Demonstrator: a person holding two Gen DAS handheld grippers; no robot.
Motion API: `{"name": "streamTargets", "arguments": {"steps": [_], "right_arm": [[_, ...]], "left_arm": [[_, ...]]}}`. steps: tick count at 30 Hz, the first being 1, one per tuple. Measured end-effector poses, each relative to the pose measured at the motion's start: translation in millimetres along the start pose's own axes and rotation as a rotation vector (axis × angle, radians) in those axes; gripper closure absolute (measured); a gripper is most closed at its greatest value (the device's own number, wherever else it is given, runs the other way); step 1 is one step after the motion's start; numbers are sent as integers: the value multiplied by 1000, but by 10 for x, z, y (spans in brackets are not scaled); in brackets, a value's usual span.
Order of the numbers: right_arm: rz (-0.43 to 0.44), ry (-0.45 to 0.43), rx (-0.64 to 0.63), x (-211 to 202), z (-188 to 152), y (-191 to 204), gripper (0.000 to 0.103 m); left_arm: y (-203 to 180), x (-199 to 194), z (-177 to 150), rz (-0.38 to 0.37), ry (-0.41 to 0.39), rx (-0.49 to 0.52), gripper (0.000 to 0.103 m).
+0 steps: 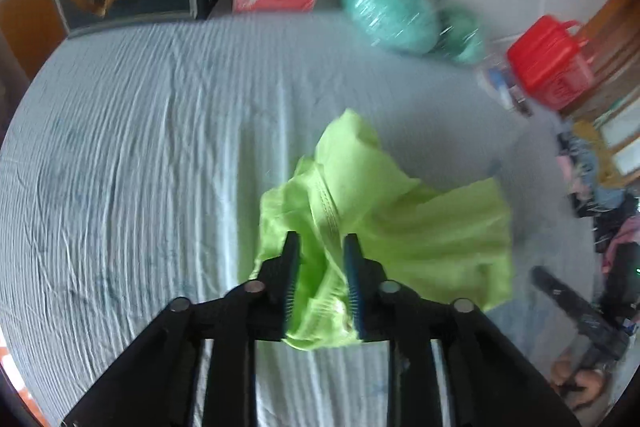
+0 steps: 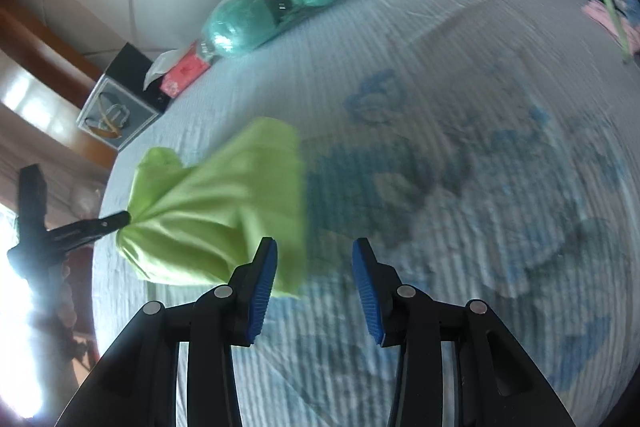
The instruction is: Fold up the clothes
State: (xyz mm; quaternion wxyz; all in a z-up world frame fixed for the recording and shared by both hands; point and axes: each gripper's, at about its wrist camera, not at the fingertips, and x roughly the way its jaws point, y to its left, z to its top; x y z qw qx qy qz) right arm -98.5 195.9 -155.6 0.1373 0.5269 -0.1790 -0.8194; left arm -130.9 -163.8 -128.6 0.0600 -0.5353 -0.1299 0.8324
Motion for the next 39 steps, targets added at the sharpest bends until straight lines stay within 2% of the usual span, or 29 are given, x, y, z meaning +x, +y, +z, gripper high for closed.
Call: {"name": "streamTargets", "arguments": {"steps": [1, 3, 8, 10, 12, 13, 14, 16, 17, 20, 21, 25, 29, 30, 31, 32, 33, 34, 35, 37, 39], "right_arm": [[-3, 0, -3, 24, 25, 38, 55], [-18, 1, -7, 74, 69, 99, 55], [-41, 70, -7, 300, 61, 145, 55], [-44, 110, -52, 406, 1, 201, 60], [-101, 175, -96, 552, -71, 230, 95], [-120, 197, -94, 599, -98, 199, 95], [-119, 199, -85, 597, -105, 170, 96], [-122, 200, -58, 516, -81, 120, 96], [-110, 189, -53, 459, -63, 110, 93], [-44, 117, -31, 233, 70, 77, 72], [-35, 90, -23, 182, 142, 71, 70], [-24, 48, 27, 209, 389, 35, 68], [-10, 49, 85, 416, 585, 24, 55], [0, 50, 89, 488, 616, 40, 55], [-13, 64, 78, 566, 625, 57, 55], [-42, 86, 62, 644, 622, 73, 62], [-70, 107, 45, 721, 618, 89, 87], [-88, 118, 48, 764, 611, 65, 89], [-101, 124, 63, 788, 602, 20, 89], [-133, 105, 81, 752, 597, -11, 86], [-154, 49, 92, 631, 596, 5, 71]], "left_arm": [[-44, -68, -3, -5, -23, 11, 34], [-123, -141, -9, 13, -57, 33, 16], [-91, 73, -147, 32, -6, 17, 16], [-95, 205, -196, 57, 9, 28, 21], [-89, 422, -243, 154, 69, 51, 22], [-78, 513, -259, 182, 97, 55, 22], [-49, 559, -263, 171, 117, 44, 22], [-4, 505, -213, 118, 109, 11, 22], [8, 439, -161, 94, 88, -3, 22], [9, 262, 153, 47, 9, -28, 22], [9, 246, 245, 40, -4, -34, 22], [25, 536, 524, 46, 43, -61, 22], [-39, 851, 524, -12, 106, -62, 22], [-50, 914, 513, 5, 117, -54, 31], [-54, 966, 498, 49, 123, -42, 58], [-59, 1018, 483, 94, 130, -29, 68], [-64, 1069, 469, 138, 136, -16, 71], [-34, 1103, 453, 169, 141, -17, 71], [24, 1123, 436, 188, 146, -28, 71], [102, 1069, 423, 182, 140, -62, 69], [153, 975, 419, 164, 125, -94, 69]]}}
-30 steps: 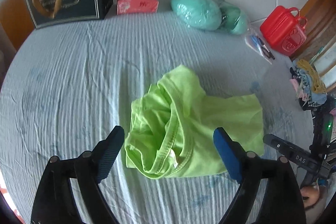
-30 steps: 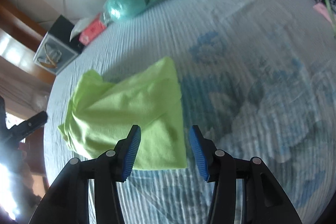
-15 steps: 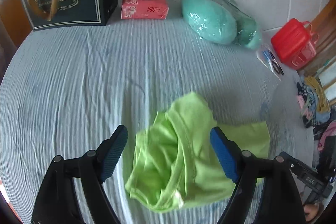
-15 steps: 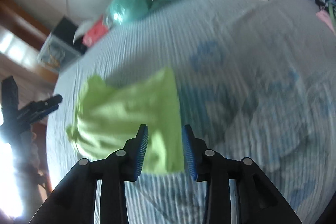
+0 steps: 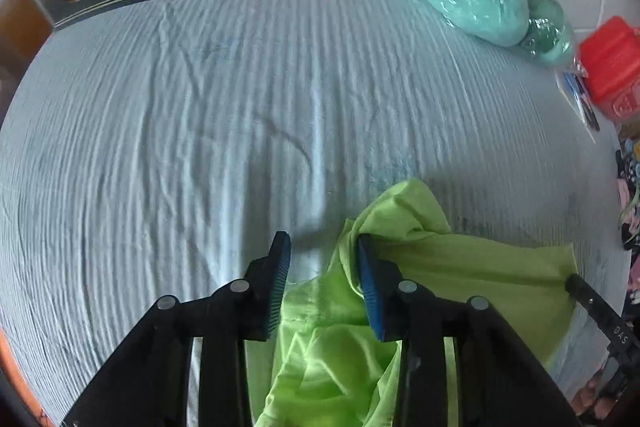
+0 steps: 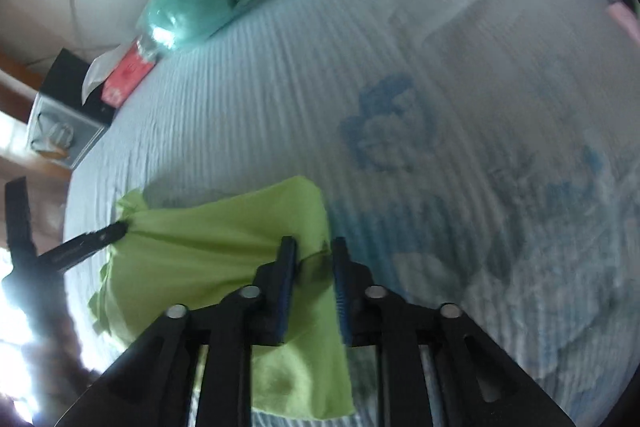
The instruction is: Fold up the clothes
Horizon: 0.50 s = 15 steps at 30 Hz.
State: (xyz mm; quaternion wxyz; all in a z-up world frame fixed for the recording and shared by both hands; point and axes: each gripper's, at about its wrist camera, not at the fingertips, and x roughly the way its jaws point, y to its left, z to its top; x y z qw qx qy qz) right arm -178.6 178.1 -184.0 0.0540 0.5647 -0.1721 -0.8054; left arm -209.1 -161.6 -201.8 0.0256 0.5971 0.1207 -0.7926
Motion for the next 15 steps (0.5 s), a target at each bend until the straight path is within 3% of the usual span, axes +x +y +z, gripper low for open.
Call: {"name": "streamTargets", "arguments": {"steps": [3, 5, 7, 8, 11, 12, 13, 14, 15], "right_arm": [[57, -70, 20, -260, -56, -11, 66], [98, -88, -15, -384, -144, 29, 61], [123, -90, -74, -471, -255, 84, 60], [133, -92, -93, -493, -315, 101, 60], [155, -75, -125, -432, -441, 148, 60], [160, -55, -133, -379, -476, 170, 69], [164, -41, -142, -344, -495, 192, 79], [166, -30, -152, -319, -504, 214, 94], [173, -23, -164, -289, -519, 253, 98]], "left_arm": [[3, -349, -110, -53, -56, -12, 68], [-54, -572, -237, -78, -97, 18, 61], [-151, -751, -434, -95, -141, 65, 36], [-205, -834, -542, -102, -163, 90, 33], [-389, -837, -785, -71, -188, 177, 32], [-439, -796, -853, -43, -184, 201, 34], [-483, -735, -894, -28, -168, 215, 47], [-508, -640, -931, -20, -137, 217, 55], [-485, -561, -947, -11, -111, 209, 62]]}}
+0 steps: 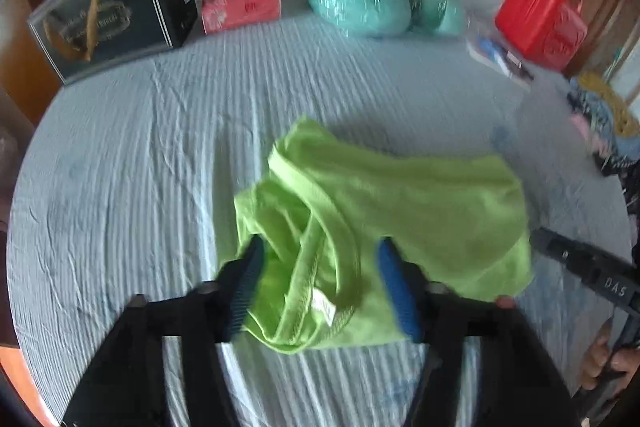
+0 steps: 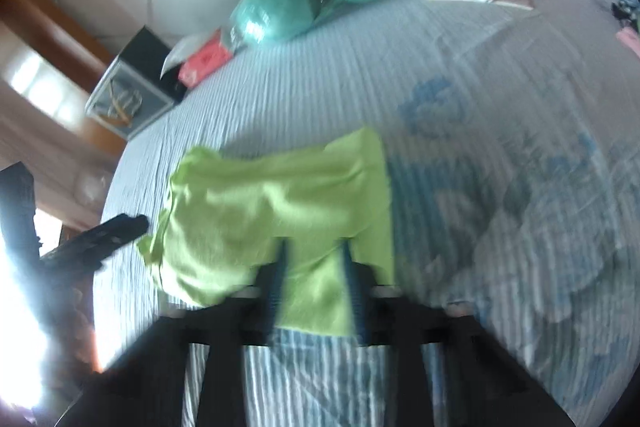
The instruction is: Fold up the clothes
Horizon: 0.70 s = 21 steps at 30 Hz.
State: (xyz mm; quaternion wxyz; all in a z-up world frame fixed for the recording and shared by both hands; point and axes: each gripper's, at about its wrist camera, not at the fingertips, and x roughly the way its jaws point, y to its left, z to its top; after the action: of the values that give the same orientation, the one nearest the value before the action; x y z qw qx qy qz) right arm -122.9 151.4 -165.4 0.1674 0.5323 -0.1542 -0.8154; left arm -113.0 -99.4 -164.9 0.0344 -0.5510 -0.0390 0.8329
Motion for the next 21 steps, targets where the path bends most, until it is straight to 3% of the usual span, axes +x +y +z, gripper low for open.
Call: {"name": "streamTargets", "arguments": {"steps": [3, 7, 12, 15, 21], "right_arm": [[5, 24, -34, 139, -25, 95, 98], [-79, 127, 10, 370, -87, -97, 103], [-45, 24, -41, 50, 24, 6, 103], [9, -5, -54, 60, 236, 131, 101], [-21, 112, -40, 575, 388, 177, 101]], "left_arm": [[120, 175, -67, 49, 47, -17, 63], [172, 251, -78, 53, 70, -33, 61], [131, -178, 76, -100, -13, -78, 60], [-29, -138, 194, -154, -15, -41, 60], [-144, 373, 188, -70, 95, -9, 60]]}}
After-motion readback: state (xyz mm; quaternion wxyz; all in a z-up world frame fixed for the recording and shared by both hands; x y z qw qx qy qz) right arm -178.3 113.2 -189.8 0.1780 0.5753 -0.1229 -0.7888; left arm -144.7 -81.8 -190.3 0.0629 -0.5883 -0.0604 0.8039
